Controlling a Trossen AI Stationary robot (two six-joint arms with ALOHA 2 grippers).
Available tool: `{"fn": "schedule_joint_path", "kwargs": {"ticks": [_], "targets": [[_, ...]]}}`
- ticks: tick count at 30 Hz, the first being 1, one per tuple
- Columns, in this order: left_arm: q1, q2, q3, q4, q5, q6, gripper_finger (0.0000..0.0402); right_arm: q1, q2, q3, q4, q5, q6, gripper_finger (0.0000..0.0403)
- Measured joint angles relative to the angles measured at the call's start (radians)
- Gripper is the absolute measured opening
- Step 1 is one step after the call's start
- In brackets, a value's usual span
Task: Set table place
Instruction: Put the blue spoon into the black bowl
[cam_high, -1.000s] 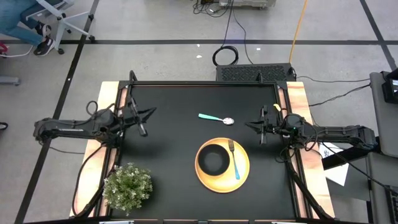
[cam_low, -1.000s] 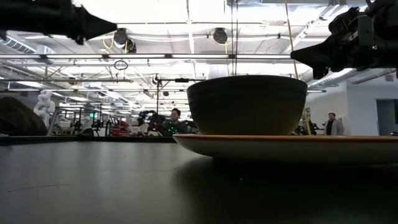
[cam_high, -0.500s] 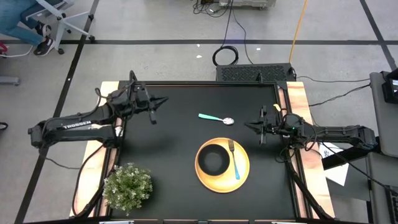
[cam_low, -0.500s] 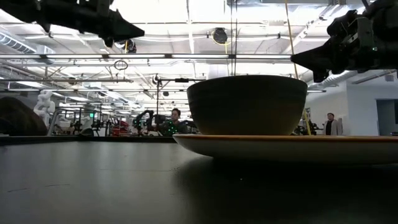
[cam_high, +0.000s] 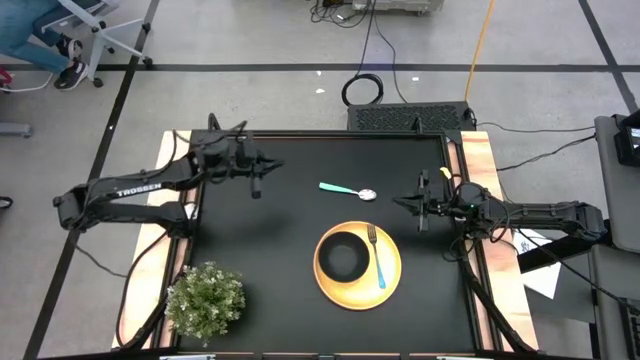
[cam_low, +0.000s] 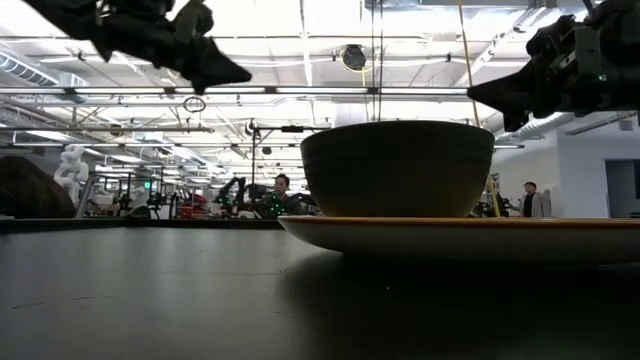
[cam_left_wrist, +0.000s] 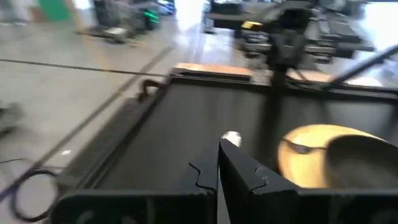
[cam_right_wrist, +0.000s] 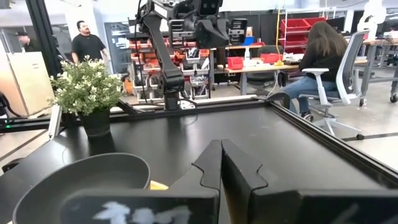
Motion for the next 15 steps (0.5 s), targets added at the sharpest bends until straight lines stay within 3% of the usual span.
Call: {"fn": "schedule_joint_path", "kwargs": {"ticks": [6,11,15], "targets": [[-0.009,0.146,0.169,-0.116,0.045,0.046,0.0019,0.000,0.000,0.000,0.005,0.000,0.001,0.0000],[0.000,0.248,0.276,-0.169,0.176,0.130,0.0019,0.000,0.000,0.000,0.000,0.000,-0.003,0.0000],[0.001,0.329,0.334,-0.173,0.206,0.171,0.0019,0.000,0.002,0.000,-0.001,0.000,-0.006,0.0000]]}}
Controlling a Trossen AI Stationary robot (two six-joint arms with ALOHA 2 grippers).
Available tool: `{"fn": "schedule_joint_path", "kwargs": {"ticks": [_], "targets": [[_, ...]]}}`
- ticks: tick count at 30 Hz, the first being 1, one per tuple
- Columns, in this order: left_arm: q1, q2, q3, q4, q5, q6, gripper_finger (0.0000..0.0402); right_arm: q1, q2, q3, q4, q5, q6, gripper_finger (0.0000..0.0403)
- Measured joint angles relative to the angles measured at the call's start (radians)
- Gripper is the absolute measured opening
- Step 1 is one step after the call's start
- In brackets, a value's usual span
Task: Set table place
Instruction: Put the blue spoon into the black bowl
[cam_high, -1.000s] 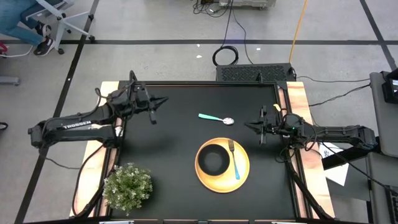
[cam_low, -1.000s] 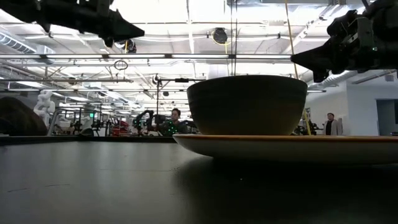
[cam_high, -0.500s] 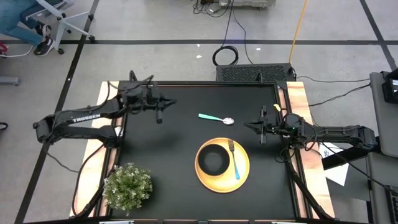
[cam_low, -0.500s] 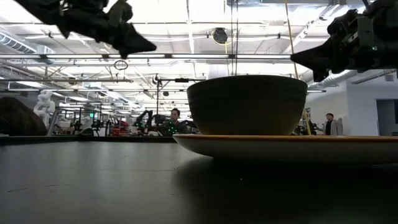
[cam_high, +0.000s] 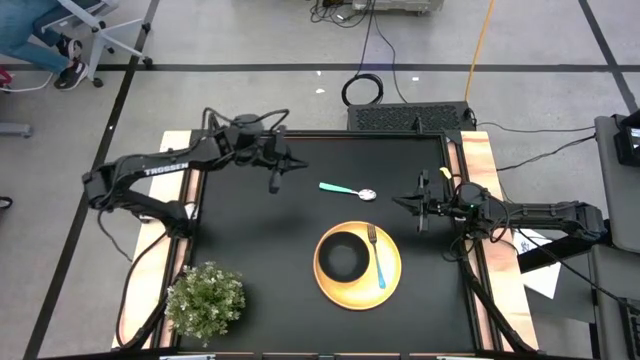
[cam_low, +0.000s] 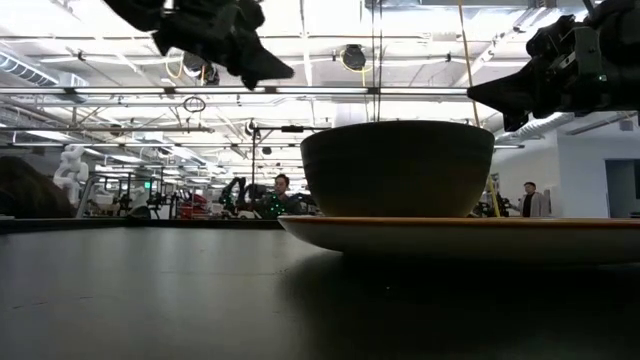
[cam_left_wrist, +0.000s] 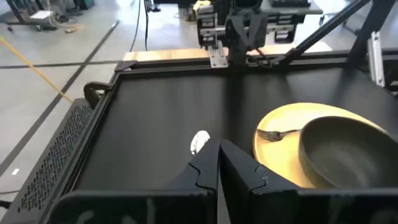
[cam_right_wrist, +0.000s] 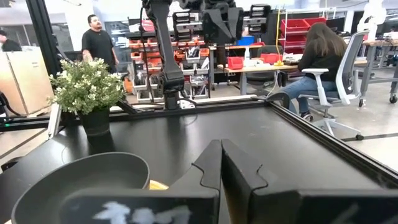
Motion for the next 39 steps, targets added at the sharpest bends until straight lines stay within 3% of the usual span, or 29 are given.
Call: {"fn": "schedule_joint_path", "kwargs": {"ticks": [12,19,32,39], "targets": [[0.000,0.195,0.121,-0.077,0.000,-0.004,0.0019,0.000,0.001,0.000,-0.021,0.000,0.007,0.0000],[0.005,0.264,0.234,-0.228,-0.011,-0.036,0.0019,0.000,0.000,0.000,-0.016,0.003,0.006,0.0000],[-0.035,0.495,0.543,-0.484,-0.019,0.115,0.0019,0.000,0.000,0.000,-0.015,0.005,0.008,0.0000],[-0.055,0.611,0.651,-0.555,-0.012,0.187,0.0019,0.000,0.000,0.000,-0.021,0.005,0.025,0.0000]]}}
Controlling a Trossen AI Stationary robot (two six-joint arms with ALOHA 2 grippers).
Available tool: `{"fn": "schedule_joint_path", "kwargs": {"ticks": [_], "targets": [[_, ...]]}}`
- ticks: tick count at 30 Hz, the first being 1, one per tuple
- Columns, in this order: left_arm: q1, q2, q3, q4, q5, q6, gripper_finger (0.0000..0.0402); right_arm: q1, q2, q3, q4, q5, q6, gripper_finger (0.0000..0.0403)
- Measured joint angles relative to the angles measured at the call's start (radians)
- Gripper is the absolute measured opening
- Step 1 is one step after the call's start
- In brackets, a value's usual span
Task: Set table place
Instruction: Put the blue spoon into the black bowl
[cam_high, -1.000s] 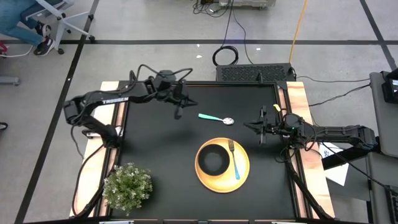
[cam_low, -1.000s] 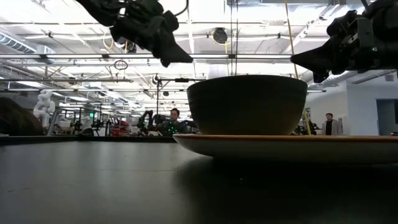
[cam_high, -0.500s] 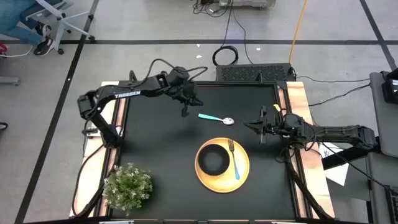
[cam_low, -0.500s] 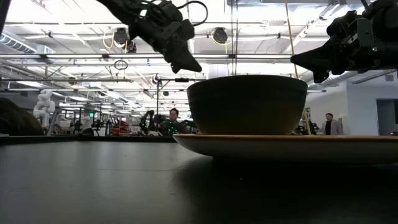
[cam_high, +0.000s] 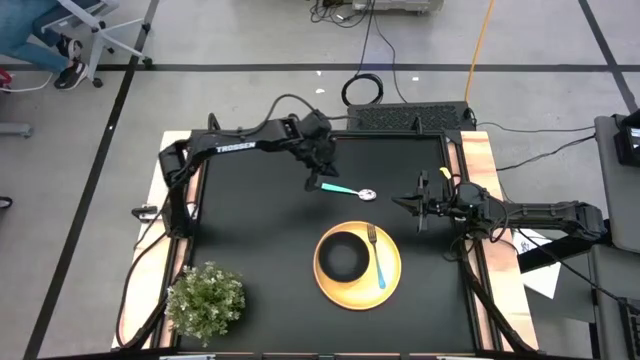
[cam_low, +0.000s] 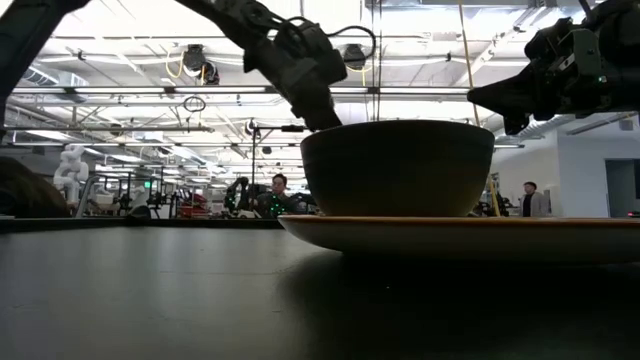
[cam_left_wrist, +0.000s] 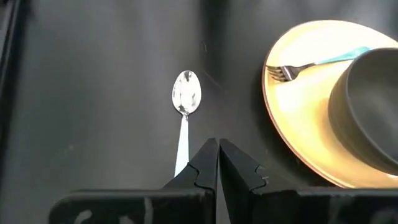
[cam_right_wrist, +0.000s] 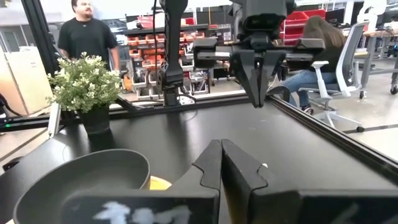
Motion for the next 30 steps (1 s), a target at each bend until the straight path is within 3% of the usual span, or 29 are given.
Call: {"fn": "schedule_joint_path", "kwargs": {"ticks": [8,19,26,30], "targets": [[-0.009,0.106,0.087,-0.027,0.000,0.017,0.0019,0.000,0.000,0.000,-0.002,0.000,0.008,0.0000],[-0.032,0.162,0.092,-0.059,-0.002,0.066,0.0019,0.000,0.007,0.000,-0.003,0.000,0.009,0.0000],[-0.061,0.206,0.092,-0.032,-0.116,0.109,0.0024,0.000,0.016,0.000,0.002,0.000,0.009,0.0000],[-0.062,0.218,0.091,-0.021,-0.124,0.116,0.0055,0.000,0.021,0.000,0.006,0.001,0.009,0.0000]]}}
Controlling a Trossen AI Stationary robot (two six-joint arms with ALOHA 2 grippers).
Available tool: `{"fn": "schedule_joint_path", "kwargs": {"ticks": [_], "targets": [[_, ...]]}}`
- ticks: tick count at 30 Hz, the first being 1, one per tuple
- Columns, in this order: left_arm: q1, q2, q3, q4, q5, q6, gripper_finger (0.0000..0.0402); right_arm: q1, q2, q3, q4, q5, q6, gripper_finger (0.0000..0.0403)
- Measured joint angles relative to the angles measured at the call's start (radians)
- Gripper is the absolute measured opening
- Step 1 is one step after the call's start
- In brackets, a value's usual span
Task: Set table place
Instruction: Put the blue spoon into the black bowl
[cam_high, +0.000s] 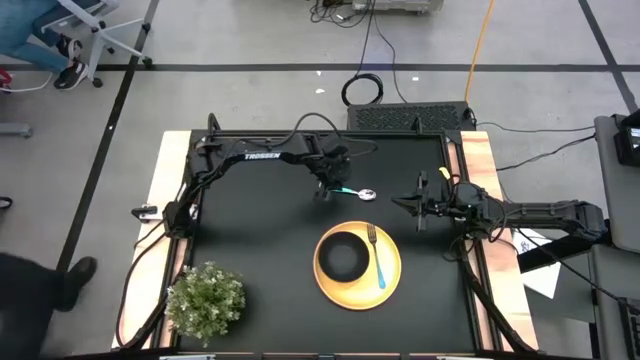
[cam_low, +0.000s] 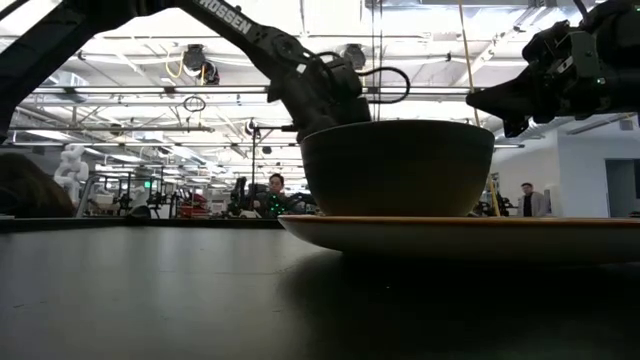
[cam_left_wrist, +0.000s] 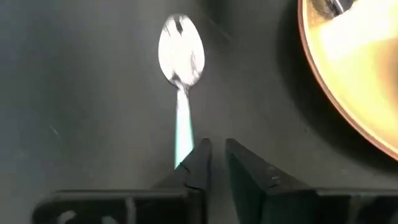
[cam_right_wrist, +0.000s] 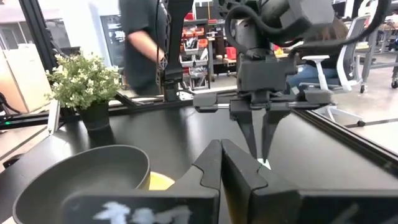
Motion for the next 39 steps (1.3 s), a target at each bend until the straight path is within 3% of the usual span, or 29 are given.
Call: {"fn": "schedule_joint_path", "kwargs": {"ticks": [10,16,23,39], "targets": [[0.000,0.002,0.001,0.064,0.000,0.005,0.0196,0.000,0.011,0.000,0.000,0.001,0.002,0.0000],[0.000,0.028,0.000,0.066,0.019,-0.019,0.0247,0.000,0.012,0.000,0.000,0.001,0.004,0.0000],[0.000,0.058,0.000,0.064,0.022,-0.021,0.0264,0.000,0.015,0.000,0.000,0.002,0.004,0.0000],[0.006,0.121,0.000,0.104,0.032,-0.034,0.0251,0.000,0.024,0.000,0.007,0.003,0.004,0.0000]]}}
